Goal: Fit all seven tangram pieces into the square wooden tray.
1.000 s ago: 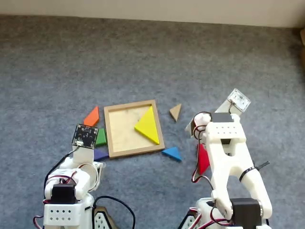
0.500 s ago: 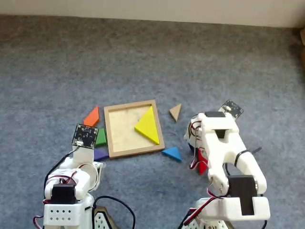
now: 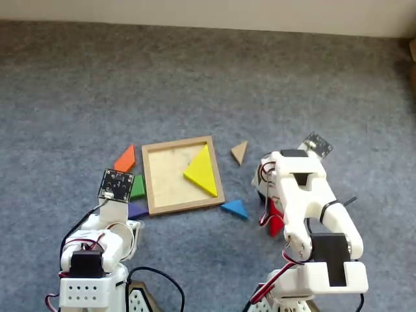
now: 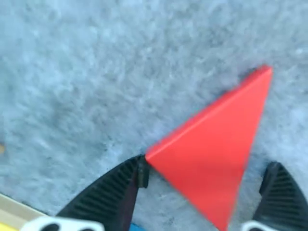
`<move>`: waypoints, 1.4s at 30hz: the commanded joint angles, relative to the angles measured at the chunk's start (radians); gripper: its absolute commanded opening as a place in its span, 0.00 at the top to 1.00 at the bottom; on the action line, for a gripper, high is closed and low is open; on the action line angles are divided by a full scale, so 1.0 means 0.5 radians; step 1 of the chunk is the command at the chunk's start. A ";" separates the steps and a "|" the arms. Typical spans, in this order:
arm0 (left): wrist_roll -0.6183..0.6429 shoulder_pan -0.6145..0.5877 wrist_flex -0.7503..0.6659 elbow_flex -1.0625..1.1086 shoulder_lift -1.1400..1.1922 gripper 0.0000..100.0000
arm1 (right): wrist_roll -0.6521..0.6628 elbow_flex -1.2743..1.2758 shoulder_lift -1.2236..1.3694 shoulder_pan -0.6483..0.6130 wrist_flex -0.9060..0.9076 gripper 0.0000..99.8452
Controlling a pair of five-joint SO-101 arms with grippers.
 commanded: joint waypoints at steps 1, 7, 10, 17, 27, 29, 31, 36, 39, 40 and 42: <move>0.021 -0.023 0.006 0.041 -0.084 0.81 | -0.025 -0.106 -0.011 0.029 -0.106 0.64; 0.021 -0.023 0.006 0.041 -0.084 0.81 | -0.025 -0.118 -0.011 0.035 -0.106 0.64; 0.021 -0.023 0.006 0.041 -0.084 0.81 | -0.025 -0.118 -0.011 0.041 -0.106 0.64; 0.021 -0.023 0.006 0.041 -0.084 0.81 | -0.025 -0.118 -0.011 0.133 -0.106 0.64; 0.021 -0.023 0.006 0.041 -0.084 0.81 | -0.028 -0.103 -0.011 0.127 -0.106 0.64; 0.021 -0.023 0.006 0.041 -0.084 0.81 | -0.028 -0.103 -0.011 0.127 -0.103 0.64; 0.021 -0.023 0.006 0.041 -0.084 0.81 | -0.028 -0.100 -0.011 0.127 -0.100 0.64; 0.021 -0.023 0.006 0.041 -0.084 0.81 | -0.028 -0.100 -0.011 0.127 -0.100 0.77; 0.021 -0.023 0.006 0.041 -0.084 0.81 | -0.028 -0.100 -0.014 0.127 -0.100 0.82; 0.021 -0.023 0.006 0.041 -0.084 0.81 | -0.028 -0.100 -0.017 0.127 -0.100 0.82; 0.021 -0.023 0.006 0.041 -0.084 0.81 | -0.025 -0.100 -0.026 0.130 -0.094 0.82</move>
